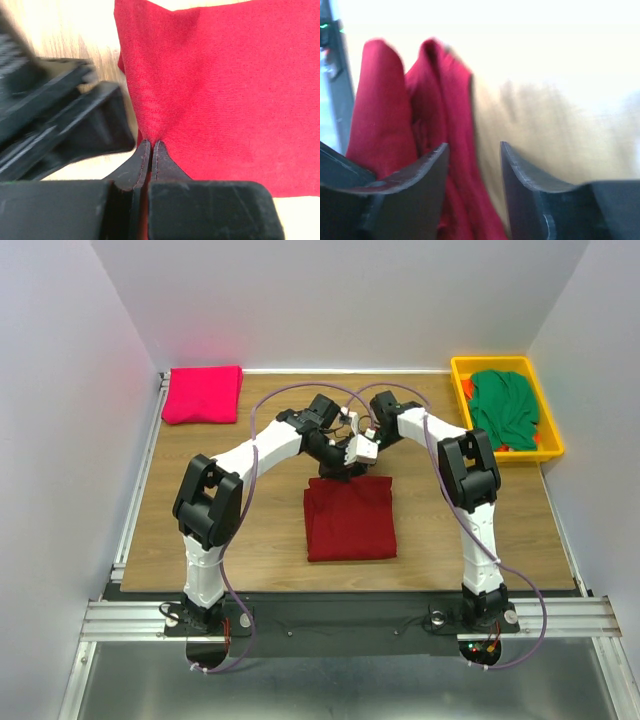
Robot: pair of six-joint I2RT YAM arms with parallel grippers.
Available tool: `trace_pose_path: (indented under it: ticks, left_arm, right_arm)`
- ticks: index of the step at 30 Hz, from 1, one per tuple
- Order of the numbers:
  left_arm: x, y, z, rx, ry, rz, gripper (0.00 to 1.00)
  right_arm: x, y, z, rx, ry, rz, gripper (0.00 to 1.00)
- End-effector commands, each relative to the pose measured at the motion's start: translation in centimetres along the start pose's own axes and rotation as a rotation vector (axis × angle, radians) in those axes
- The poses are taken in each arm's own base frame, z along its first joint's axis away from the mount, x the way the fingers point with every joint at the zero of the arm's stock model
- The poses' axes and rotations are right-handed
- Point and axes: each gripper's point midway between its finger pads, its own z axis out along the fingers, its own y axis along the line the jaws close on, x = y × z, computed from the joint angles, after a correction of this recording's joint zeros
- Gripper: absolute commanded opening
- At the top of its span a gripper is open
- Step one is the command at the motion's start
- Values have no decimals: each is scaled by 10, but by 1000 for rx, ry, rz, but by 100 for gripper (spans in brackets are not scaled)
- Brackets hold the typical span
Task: Fold and stack the t-shirts
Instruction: Fold the tshirt
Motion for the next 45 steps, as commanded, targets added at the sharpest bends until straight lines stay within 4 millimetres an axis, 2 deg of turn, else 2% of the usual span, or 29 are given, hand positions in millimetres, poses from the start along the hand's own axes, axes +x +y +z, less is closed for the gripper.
trace_pose_path:
  ticks: [1,6,9,12,13,14,15,16,17,18,19,20,21,22,23,24,26,27,28,30,32,33,34,37,40,41,43,44,45]
  left_arm:
    - [-13,4,-9,-17,-25,45,0]
    - [-6,12,-2,-17,-14,18,0]
    - [1,23,-1,-42,-1,-5,0]
    - [18,45,4,-82,22,-49,14]
    - [24,55,-1,-112,28,-72,21]
    - [19,65,-6,-141,14,-84,33]
    - [19,71,-11,-157,12,-95,36]
    - [19,78,-21,-175,-5,-115,39]
    - [16,82,-31,-191,-25,-130,41]
    - [16,81,-37,-193,-44,-171,41]
    - [9,78,-54,-198,-87,-182,42]
    - [14,67,-54,-178,-90,-216,42]
    - [7,57,-65,-183,-110,-232,42]
    - [5,47,-67,-162,-130,-249,42]
    - [16,29,-60,-126,-123,-290,42]
    - [4,18,-67,-114,-168,-315,42]
    - [11,-5,-59,-64,-190,-394,42]
    - [5,-9,-61,-59,-223,-404,42]
    - [1,-17,-59,-20,-255,-470,42]
    - [8,-28,-48,18,-269,-572,42]
    - [17,-32,-31,66,-287,-695,41]
    - [22,-32,-26,77,-282,-742,41]
    - [29,-32,-20,82,-277,-784,41]
    - [59,-20,-4,48,-262,-930,38]
    - [91,5,3,-18,-240,-1039,37]
    - [96,23,-3,-54,-249,-1045,36]
    - [116,34,3,-70,-213,-1084,35]
    - [120,48,0,-90,-210,-1075,34]
    - [120,56,-4,-105,-214,-1075,34]
  right_arm:
    - [-35,-24,-24,157,-27,-115,56]
    - [-57,-52,-49,296,-60,-90,59]
    - [-70,-64,-78,348,-116,-56,60]
    - [-74,-65,-114,402,-166,-41,65]
    - [-74,-64,-121,411,-175,-38,66]
    - [-70,-60,-125,406,-180,-18,66]
    - [-70,-55,-132,407,-192,-12,66]
    - [-77,-40,-149,405,-232,-29,66]
    - [-76,-31,-153,390,-243,-28,66]
    - [-66,-25,-152,370,-239,-8,66]
    - [-70,-2,-161,350,-266,-35,63]
    - [-66,9,-160,327,-271,-40,61]
    - [-50,19,-151,286,-258,-5,58]
    - [-46,30,-149,253,-265,1,57]
    - [-48,51,-149,200,-288,-11,56]
    - [-33,58,-137,158,-269,46,55]
    - [-23,74,-127,98,-261,68,55]
    - [-18,79,-120,78,-247,76,55]
    - [-5,80,-111,54,-227,112,55]
    - [2,83,-102,12,-216,156,55]
    - [22,66,-84,-16,-175,261,55]
    - [23,64,-84,-4,-171,263,54]
    - [32,51,-78,3,-152,298,54]
    - [39,19,-70,64,-146,319,54]
    - [34,-19,-70,169,-158,318,50]
    - [41,-37,-66,214,-136,340,50]
    - [32,-59,-71,273,-155,332,47]
    - [24,-74,-74,309,-168,321,46]
    - [27,-78,-73,318,-162,330,45]
